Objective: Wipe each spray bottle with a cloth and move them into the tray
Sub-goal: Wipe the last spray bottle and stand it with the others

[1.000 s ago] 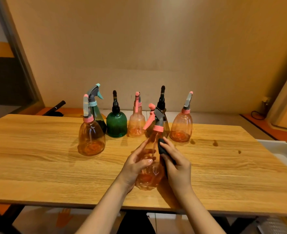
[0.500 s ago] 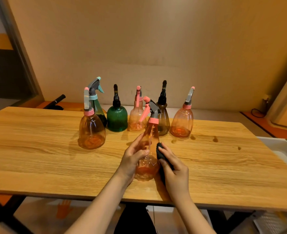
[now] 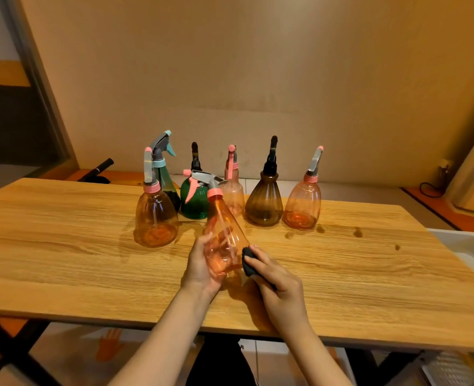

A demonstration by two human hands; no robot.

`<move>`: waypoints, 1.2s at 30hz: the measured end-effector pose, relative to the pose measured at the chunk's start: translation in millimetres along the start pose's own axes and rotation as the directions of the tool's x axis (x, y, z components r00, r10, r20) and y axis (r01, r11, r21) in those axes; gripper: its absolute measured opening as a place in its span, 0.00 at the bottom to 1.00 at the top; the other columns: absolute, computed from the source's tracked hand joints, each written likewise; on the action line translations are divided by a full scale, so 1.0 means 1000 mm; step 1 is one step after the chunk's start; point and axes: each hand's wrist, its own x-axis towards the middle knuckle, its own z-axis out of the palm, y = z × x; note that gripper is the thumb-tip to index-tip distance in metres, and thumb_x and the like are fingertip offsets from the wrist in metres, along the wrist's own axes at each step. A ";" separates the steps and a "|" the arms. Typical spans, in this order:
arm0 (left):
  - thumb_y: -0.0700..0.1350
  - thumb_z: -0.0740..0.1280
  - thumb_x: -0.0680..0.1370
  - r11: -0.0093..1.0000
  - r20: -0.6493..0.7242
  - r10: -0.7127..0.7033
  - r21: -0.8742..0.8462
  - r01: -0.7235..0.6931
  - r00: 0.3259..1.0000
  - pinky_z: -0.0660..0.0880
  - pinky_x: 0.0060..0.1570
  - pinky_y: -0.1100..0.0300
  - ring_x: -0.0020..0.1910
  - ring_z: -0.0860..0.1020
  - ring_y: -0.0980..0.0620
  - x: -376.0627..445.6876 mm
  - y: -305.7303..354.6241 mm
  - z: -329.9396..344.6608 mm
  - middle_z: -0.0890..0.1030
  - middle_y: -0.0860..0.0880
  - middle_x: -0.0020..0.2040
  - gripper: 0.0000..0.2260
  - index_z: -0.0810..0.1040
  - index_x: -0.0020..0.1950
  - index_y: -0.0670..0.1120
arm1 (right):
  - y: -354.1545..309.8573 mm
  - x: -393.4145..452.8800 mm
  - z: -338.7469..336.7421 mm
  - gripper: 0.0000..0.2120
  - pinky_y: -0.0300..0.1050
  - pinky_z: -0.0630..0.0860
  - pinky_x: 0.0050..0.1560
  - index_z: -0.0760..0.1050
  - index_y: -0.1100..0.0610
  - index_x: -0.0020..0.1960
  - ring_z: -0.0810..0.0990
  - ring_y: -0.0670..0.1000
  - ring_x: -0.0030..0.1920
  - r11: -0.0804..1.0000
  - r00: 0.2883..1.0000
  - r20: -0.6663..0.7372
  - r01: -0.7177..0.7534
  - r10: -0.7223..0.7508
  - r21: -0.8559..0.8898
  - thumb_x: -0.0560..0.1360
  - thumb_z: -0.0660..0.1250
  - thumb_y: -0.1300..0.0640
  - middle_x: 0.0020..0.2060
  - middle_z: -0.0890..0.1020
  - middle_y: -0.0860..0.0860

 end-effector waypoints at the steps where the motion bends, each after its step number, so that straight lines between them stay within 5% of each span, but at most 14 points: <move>1: 0.49 0.69 0.67 0.999 -0.006 -0.009 -0.032 0.009 1.000 0.77 0.45 0.50 0.44 0.82 0.45 0.000 0.000 -0.001 0.82 0.41 0.47 0.21 0.76 0.58 0.43 | 0.000 0.000 0.000 0.22 0.37 0.67 0.65 0.73 0.46 0.62 0.71 0.42 0.65 1.000 1.000 0.013 0.018 -0.018 -0.008 0.72 0.63 0.63 0.63 0.70 0.29; 11: 0.48 0.67 0.69 0.999 -0.015 -0.050 0.019 0.051 0.999 0.79 0.43 0.53 0.43 0.81 0.44 -0.001 -0.001 0.001 0.82 0.40 0.46 0.24 0.75 0.63 0.39 | 0.001 0.000 -0.001 0.26 0.34 0.68 0.62 0.74 0.45 0.61 0.73 0.42 0.63 1.000 0.996 -0.092 0.001 -0.001 -0.003 0.69 0.65 0.69 0.62 0.71 0.29; 16: 0.50 0.62 0.76 0.994 -0.008 -0.055 0.097 0.055 0.998 0.80 0.41 0.54 0.43 0.83 0.45 -0.003 -0.001 0.003 0.84 0.41 0.45 0.17 0.75 0.60 0.40 | 0.001 -0.002 -0.001 0.28 0.36 0.67 0.64 0.74 0.44 0.61 0.73 0.44 0.64 0.999 0.997 -0.077 0.027 -0.029 -0.020 0.69 0.65 0.71 0.63 0.71 0.31; 19: 0.57 0.79 0.60 0.985 0.007 -0.044 0.167 0.042 0.999 0.81 0.43 0.52 0.49 0.83 0.44 -0.002 -0.002 0.004 0.83 0.40 0.52 0.38 0.73 0.65 0.44 | 0.002 -0.002 0.000 0.28 0.36 0.67 0.64 0.74 0.44 0.61 0.73 0.45 0.64 1.000 0.997 -0.075 0.017 -0.017 0.002 0.69 0.65 0.71 0.63 0.72 0.32; 22: 0.56 0.83 0.50 0.978 0.074 -0.058 0.205 0.042 0.996 0.80 0.45 0.50 0.51 0.82 0.43 0.001 -0.003 0.003 0.82 0.40 0.54 0.49 0.71 0.68 0.47 | 0.003 0.003 -0.003 0.24 0.33 0.69 0.61 0.76 0.47 0.60 0.74 0.41 0.62 0.994 0.991 -0.112 -0.061 0.071 0.086 0.70 0.65 0.68 0.59 0.74 0.30; 27: 0.50 0.76 0.60 0.940 0.230 -0.099 0.341 0.015 0.968 0.79 0.50 0.51 0.53 0.81 0.44 -0.005 -0.006 0.008 0.83 0.42 0.55 0.34 0.74 0.65 0.49 | 0.003 0.020 -0.013 0.19 0.32 0.69 0.60 0.77 0.49 0.58 0.75 0.40 0.61 0.983 0.985 -0.102 -0.124 0.138 0.135 0.70 0.65 0.64 0.57 0.77 0.33; 36: 0.49 0.74 0.62 0.902 0.263 -0.098 0.431 -0.026 0.960 0.79 0.47 0.54 0.54 0.81 0.45 -0.008 -0.007 0.011 0.83 0.45 0.56 0.33 0.73 0.66 0.52 | -0.004 0.057 -0.007 0.20 0.37 0.70 0.62 0.75 0.50 0.59 0.74 0.41 0.62 0.984 0.979 -0.171 -0.085 0.112 0.154 0.72 0.64 0.68 0.58 0.77 0.43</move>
